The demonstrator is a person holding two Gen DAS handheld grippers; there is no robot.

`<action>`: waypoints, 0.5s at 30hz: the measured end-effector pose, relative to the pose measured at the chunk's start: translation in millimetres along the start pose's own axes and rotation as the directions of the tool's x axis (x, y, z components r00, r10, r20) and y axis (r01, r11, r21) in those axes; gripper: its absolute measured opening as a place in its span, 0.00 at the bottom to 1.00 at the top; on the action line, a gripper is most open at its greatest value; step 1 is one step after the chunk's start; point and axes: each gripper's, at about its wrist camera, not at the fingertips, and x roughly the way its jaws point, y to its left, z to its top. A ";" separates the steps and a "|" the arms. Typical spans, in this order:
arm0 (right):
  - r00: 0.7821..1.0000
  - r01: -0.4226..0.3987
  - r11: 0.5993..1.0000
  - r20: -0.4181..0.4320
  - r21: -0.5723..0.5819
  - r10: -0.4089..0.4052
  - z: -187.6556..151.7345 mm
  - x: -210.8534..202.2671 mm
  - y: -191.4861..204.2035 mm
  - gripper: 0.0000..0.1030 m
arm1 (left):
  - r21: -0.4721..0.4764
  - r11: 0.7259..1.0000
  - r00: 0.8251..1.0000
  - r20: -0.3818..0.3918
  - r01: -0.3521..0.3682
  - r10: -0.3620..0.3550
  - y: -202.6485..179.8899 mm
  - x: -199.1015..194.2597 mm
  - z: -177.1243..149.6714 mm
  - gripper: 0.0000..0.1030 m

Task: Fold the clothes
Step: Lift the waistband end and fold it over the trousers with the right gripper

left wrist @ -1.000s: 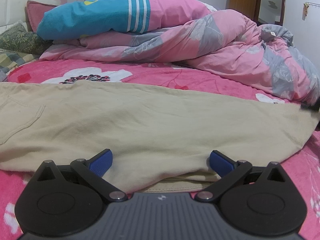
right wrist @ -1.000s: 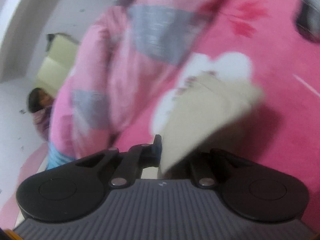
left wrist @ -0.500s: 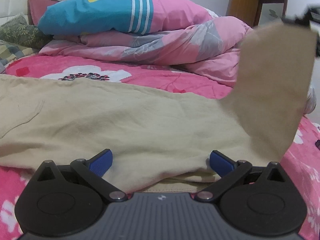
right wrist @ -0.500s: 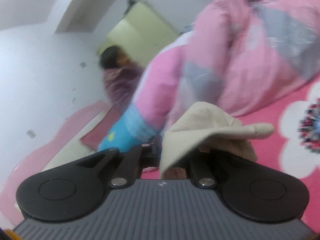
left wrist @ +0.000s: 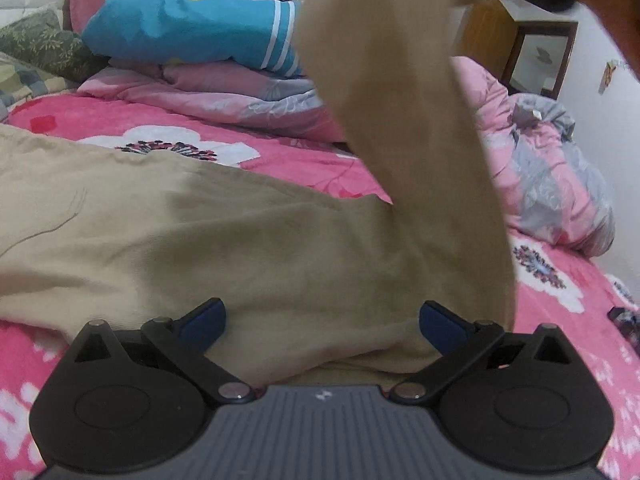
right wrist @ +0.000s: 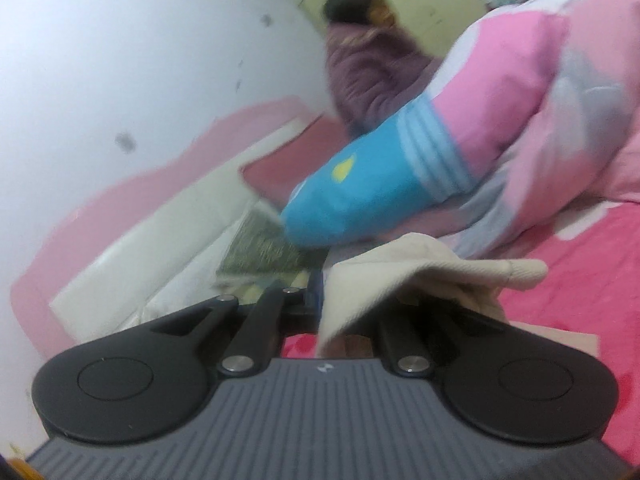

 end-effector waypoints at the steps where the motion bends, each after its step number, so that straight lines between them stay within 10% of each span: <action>1: 1.000 -0.008 1.000 -0.022 -0.019 0.008 -2.7 11.8 8.1 0.04 | -0.011 1.000 1.000 0.005 0.008 -0.008 1.6 -1.0 -0.1 1.00; 9: 0.973 -0.133 0.957 -0.216 -0.258 0.077 -39.2 112.0 93.8 0.05 | -0.163 0.980 0.992 0.077 0.115 -0.104 26.8 -10.5 -3.0 1.00; 15: 0.818 -0.288 0.737 -0.557 -0.611 -0.143 -133.7 188.4 167.5 0.43 | -0.131 0.988 0.995 0.063 0.083 -0.075 20.9 -6.7 -2.6 1.00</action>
